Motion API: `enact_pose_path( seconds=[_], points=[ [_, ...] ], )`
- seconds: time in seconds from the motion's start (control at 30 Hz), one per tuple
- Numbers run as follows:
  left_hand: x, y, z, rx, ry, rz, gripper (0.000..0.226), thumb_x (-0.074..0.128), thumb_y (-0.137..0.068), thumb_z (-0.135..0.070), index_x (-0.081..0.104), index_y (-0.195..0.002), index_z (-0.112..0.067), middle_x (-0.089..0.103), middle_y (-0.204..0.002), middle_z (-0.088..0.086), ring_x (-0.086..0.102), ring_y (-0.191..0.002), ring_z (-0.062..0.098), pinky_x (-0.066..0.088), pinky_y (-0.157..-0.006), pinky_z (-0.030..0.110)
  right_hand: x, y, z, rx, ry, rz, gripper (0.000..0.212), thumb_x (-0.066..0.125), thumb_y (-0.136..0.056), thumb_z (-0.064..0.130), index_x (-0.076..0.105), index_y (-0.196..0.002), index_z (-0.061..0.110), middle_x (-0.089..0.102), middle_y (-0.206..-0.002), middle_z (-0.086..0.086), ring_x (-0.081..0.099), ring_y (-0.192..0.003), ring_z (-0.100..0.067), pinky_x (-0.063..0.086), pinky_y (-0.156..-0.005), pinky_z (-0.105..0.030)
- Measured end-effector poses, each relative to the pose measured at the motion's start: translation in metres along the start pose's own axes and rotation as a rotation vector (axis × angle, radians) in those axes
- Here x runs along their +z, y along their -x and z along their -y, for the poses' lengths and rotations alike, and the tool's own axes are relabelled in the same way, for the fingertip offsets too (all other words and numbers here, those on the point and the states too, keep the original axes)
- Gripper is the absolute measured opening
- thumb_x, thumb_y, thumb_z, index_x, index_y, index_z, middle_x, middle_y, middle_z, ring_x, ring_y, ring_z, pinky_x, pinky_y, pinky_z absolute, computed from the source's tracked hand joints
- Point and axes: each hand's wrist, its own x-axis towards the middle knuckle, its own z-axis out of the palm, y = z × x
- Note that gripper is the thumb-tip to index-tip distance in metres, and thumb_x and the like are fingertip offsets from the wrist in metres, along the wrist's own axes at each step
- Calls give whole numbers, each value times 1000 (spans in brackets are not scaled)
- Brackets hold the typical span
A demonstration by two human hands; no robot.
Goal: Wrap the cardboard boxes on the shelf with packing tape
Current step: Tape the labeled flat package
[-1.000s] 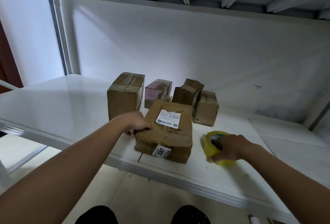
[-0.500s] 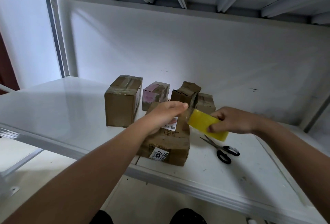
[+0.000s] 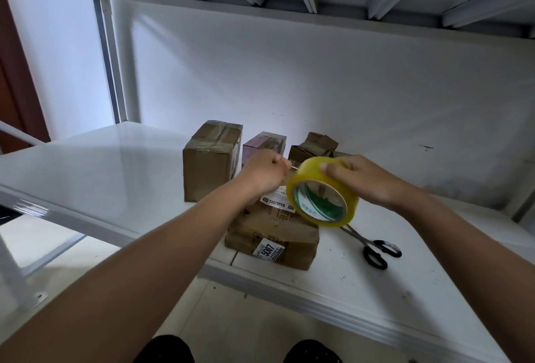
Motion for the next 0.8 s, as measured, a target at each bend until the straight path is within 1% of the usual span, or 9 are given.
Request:
enact_pose_path(
  seconds=[0.07,0.1,0.2,0.27,0.37,0.43,0.57,0.67,0.8],
  points=[
    [-11,-2,-3,1,-46,-55,36,39,-101,-12,62,-73,-10,66,-108,5,60,-89,14,38,-61,14,2,-13,11,4,64,-8,44,40,-93,52,63,-91,15,65,-87,-4,63,-78,-20,53,-74,-35],
    [-19,-3,-2,6,-66,-91,37,39,-101,-12,61,-71,-10,65,-101,5,62,-88,16,40,-62,15,2,-19,16,12,161,41,53,37,-92,57,64,-89,12,65,-84,-5,63,-74,-20,53,-74,-35],
    [-44,-7,5,45,-176,-148,39,40,-100,-10,50,-63,-6,53,-75,-2,50,-59,8,33,-43,5,7,-29,22,50,455,177,66,30,-85,71,59,-71,13,58,-68,-4,54,-59,-16,45,-64,-29],
    [-53,-6,11,41,-246,-148,42,41,-99,-10,43,-57,-9,45,-63,2,42,-53,12,28,-37,12,11,-35,22,36,401,166,69,29,-74,78,57,-65,16,58,-62,1,55,-54,-11,42,-58,-23],
    [-59,0,27,-32,-277,-140,43,43,-99,-12,48,-56,-14,44,-60,4,41,-58,15,27,-45,19,20,-40,20,26,258,210,70,36,-59,86,63,-63,22,63,-56,9,60,-51,-3,43,-57,-21],
    [-63,5,45,-144,-204,-118,43,45,-98,-12,53,-56,-14,54,-67,6,47,-65,16,32,-51,21,25,-43,16,39,177,214,68,40,-56,86,62,-62,22,63,-57,9,59,-52,-4,43,-59,-22],
    [-57,15,80,-390,60,-83,29,50,-97,-10,64,-73,-4,66,-100,16,50,-68,17,42,-62,27,30,-53,14,58,146,199,54,44,-73,76,54,-58,25,55,-53,11,53,-51,-6,40,-62,-25],
    [-53,15,94,-472,180,-65,19,50,-98,-13,65,-95,-2,61,-78,14,44,-61,14,40,-61,28,38,-61,18,79,205,240,42,41,-90,62,50,-65,30,53,-66,8,51,-63,-12,43,-74,-33],
    [-57,13,106,-590,411,30,24,48,-99,-15,58,-78,-10,50,-67,6,46,-59,13,45,-64,25,43,-66,25,99,221,267,40,39,-94,56,52,-68,30,52,-70,8,52,-69,-13,45,-85,-38]
  ],
)
